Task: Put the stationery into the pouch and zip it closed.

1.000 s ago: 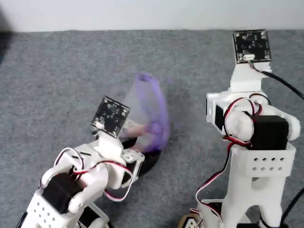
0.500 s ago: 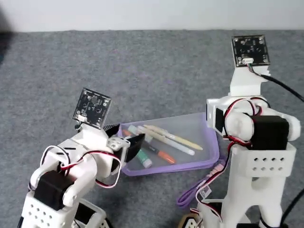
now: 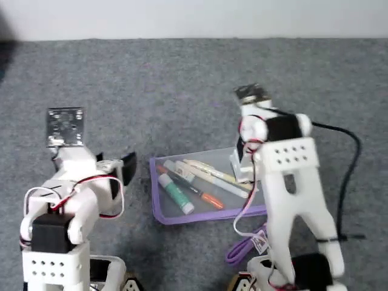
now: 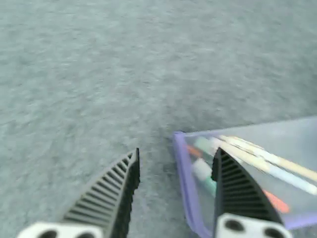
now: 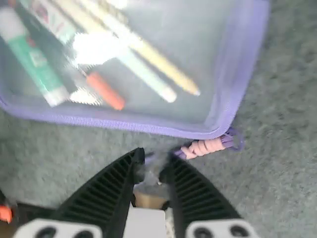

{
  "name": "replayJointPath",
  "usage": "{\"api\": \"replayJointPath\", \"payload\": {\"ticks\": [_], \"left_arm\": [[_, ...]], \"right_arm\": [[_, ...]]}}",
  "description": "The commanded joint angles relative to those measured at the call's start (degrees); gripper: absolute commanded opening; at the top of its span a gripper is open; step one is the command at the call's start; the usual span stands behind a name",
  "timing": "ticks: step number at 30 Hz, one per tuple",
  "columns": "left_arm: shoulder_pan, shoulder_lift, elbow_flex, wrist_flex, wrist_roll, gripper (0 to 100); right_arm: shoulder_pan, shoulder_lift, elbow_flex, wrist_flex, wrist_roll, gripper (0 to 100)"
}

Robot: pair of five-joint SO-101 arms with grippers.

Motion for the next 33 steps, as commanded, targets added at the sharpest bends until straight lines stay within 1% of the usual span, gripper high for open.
{"api": "replayJointPath", "payload": {"ticks": [1,6,15,18,21,25,29,31,33], "left_arm": [[-2.11,-0.35,-0.75,-1.32,-0.09,23],[-4.66,-0.44,-0.84,-1.32,-0.09,23],[-5.27,-0.44,-0.92,-1.32,-0.09,23],[-5.19,-0.44,-0.92,-1.32,0.00,23],[-5.19,-0.44,-0.92,-1.32,0.00,23],[-5.19,-0.44,-0.92,-1.32,0.00,23],[-5.19,-0.44,-0.92,-1.32,0.00,23],[-5.10,-0.44,-0.92,-1.32,0.00,23],[-5.10,-0.44,-0.92,-1.32,0.00,23]], "right_arm": [[-0.66,7.43,-0.26,-1.01,2.55,9.5],[-2.95,17.36,-0.35,-1.80,6.33,0.4],[-8.13,23.60,1.14,-1.89,6.95,0.8],[-9.36,27.12,1.67,-3.74,6.95,0.8],[-9.80,29.32,1.67,-12.62,6.95,0.8],[-11.21,30.02,1.67,-29.14,6.95,0.8],[-15.25,30.29,1.67,-42.15,7.03,0.8],[-17.45,30.99,1.58,-47.60,8.88,0.8],[-19.12,32.57,-0.26,-50.95,11.16,0.8]]}}
